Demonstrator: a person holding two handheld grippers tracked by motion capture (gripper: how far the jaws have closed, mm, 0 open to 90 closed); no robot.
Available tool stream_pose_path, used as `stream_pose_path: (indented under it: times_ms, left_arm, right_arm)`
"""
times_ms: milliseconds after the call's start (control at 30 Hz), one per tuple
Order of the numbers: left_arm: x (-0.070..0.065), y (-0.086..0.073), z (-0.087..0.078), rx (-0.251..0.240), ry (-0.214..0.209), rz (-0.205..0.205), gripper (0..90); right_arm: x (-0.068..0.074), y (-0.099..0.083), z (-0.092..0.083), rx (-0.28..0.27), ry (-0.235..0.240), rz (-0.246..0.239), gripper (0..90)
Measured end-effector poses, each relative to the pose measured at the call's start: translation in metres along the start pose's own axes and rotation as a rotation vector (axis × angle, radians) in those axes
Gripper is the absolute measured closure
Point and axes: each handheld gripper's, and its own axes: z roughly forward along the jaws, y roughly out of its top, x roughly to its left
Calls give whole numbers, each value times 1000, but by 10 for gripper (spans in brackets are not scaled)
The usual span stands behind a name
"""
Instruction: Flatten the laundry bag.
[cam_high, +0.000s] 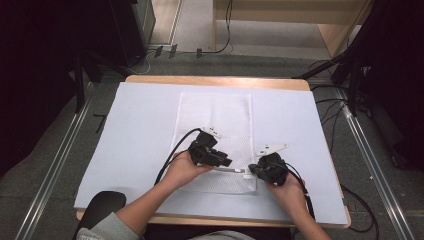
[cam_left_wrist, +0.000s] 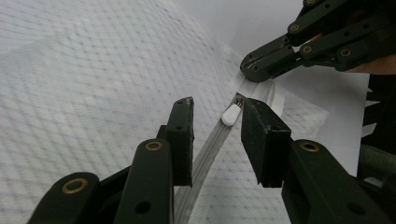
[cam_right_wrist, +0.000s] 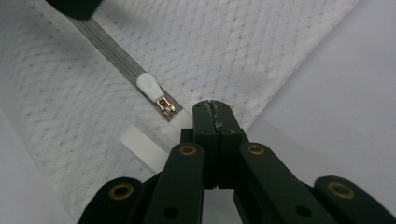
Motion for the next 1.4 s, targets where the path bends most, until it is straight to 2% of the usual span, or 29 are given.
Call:
stream_pose_path:
  times_ms: [167, 300, 500, 567, 667, 767, 800, 933, 1167, 1400]
  left_arm:
    - [-5, 0, 9, 13, -10, 8, 654]
    - [-6, 0, 15, 22, -19, 8, 660]
    - [-9, -2, 26, 43, -26, 15, 676]
    - [-10, -3, 32, 59, -27, 15, 693]
    - [-11, -4, 35, 52, -27, 23, 711]
    - [-11, -3, 36, 49, -30, 18, 735]
    - [-12, -3, 37, 52, -47, 3, 747]
    - [-13, -3, 39, 51, -60, -9, 756]
    - [-11, -2, 42, 60, -70, -16, 797]
    - [-10, -1, 45, 57, -78, -41, 843]
  right_arm:
    - [0, 0, 1, -2, 31, 9, 900]
    - [0, -3, 2, -17, 40, -18, 900]
    - [-4, -5, 2, -30, 63, -6, 900]
    - [-4, -6, 2, -41, 65, -28, 900]
    - [-4, -7, 2, -49, 66, -34, 900]
    - [-4, -7, 2, -50, 63, -36, 900]
    - [-3, -7, 2, -50, 62, -37, 900]
    - [-3, -7, 2, -48, 56, -39, 900]
    - [-2, -7, 2, -50, 55, -40, 900]
    - [-2, -7, 2, -52, 51, -47, 900]
